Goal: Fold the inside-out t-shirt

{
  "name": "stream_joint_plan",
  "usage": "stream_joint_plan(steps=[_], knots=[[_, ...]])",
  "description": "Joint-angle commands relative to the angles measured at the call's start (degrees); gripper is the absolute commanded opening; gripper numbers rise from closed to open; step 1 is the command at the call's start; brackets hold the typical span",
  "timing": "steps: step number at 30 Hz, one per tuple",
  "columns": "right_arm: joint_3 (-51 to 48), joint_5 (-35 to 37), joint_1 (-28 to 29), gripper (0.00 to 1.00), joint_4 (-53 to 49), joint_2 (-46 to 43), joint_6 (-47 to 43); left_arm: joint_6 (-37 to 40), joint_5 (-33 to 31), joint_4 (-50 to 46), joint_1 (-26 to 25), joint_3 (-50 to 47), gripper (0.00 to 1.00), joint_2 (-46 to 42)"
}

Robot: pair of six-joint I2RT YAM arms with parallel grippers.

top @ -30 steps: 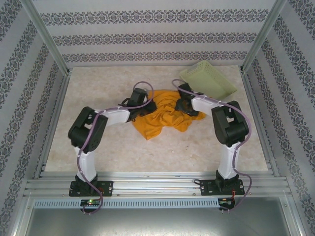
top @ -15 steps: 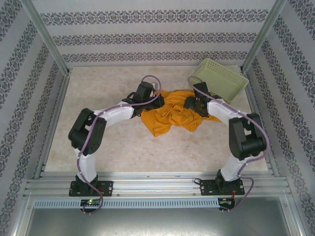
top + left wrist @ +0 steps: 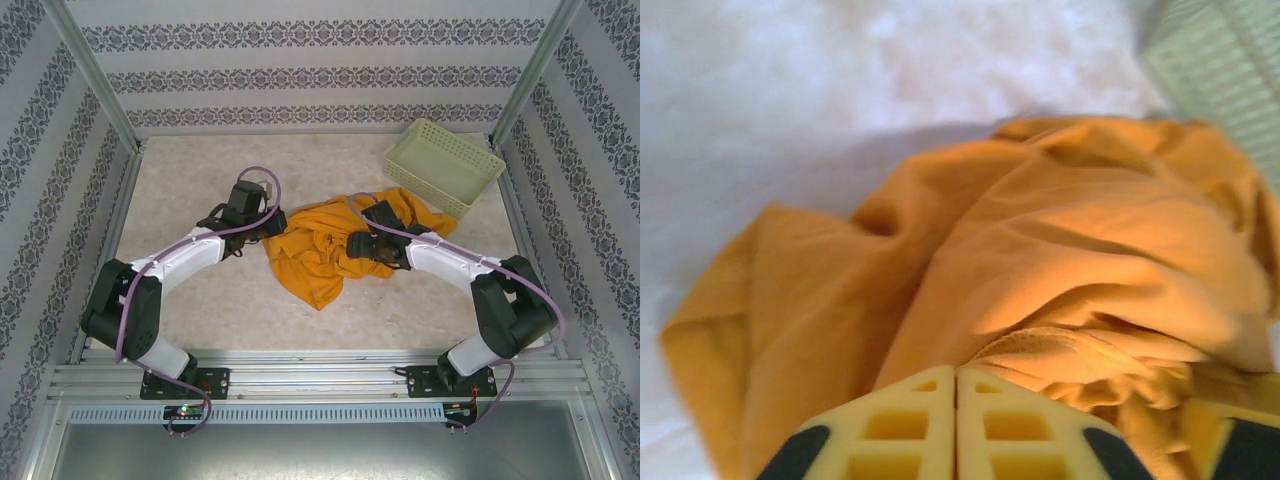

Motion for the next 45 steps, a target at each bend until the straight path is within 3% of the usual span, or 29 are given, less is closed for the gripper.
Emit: stream_joint_plan(steps=[1, 4, 6, 9, 12, 20, 26, 29, 34, 37, 45], knots=[[-0.62, 0.63, 0.82, 0.83, 1.0, 1.46, 1.06, 6.09, 1.53, -12.26, 0.12, 5.12, 0.27, 1.71], [-0.44, 0.54, 0.82, 0.73, 1.19, 1.85, 1.27, 8.77, -1.99, -16.96, -2.99, 6.1, 0.45, 0.8], [-0.36, 0.16, 0.82, 0.57, 1.36, 0.93, 1.35, 8.92, -4.08, -15.81, -5.01, 4.04, 0.56, -1.94], [0.13, -0.77, 1.54, 0.21, 0.86, -2.14, 0.82, 8.33, -5.5, -15.43, -7.39, 2.56, 0.61, -4.22], [2.46, -0.23, 3.44, 0.06, -2.41, -5.74, -0.44, 8.8, -5.4, -13.02, -10.7, 1.28, 0.63, -5.0], [4.83, 0.02, 10.0, 0.03, -3.88, -16.08, -0.7, 5.52, 4.64, 7.89, -14.2, -8.21, 0.7, -6.36], [3.71, -0.59, 12.21, 0.03, -2.03, -17.91, 1.3, 4.97, 10.42, 21.1, -18.56, -11.19, 0.77, -5.51], [2.86, -1.21, 12.72, 0.03, -0.63, -18.47, 2.35, 6.03, 11.46, 23.23, -20.99, -10.32, 0.8, -3.61], [2.71, -1.14, 13.29, 0.03, -0.04, -18.95, 2.68, 5.27, 12.32, 26.73, -22.02, -10.01, 0.76, -0.46], [2.49, -0.82, 13.3, 0.03, 0.02, -18.81, 2.81, 4.45, 13.35, 29.02, -22.02, -10.03, 0.69, 0.87], [1.99, 0.9, 13.06, 0.06, -0.19, -17.55, 3.31, 4.16, 8.56, 28.63, -22.02, -11.24, 0.19, -0.03]])
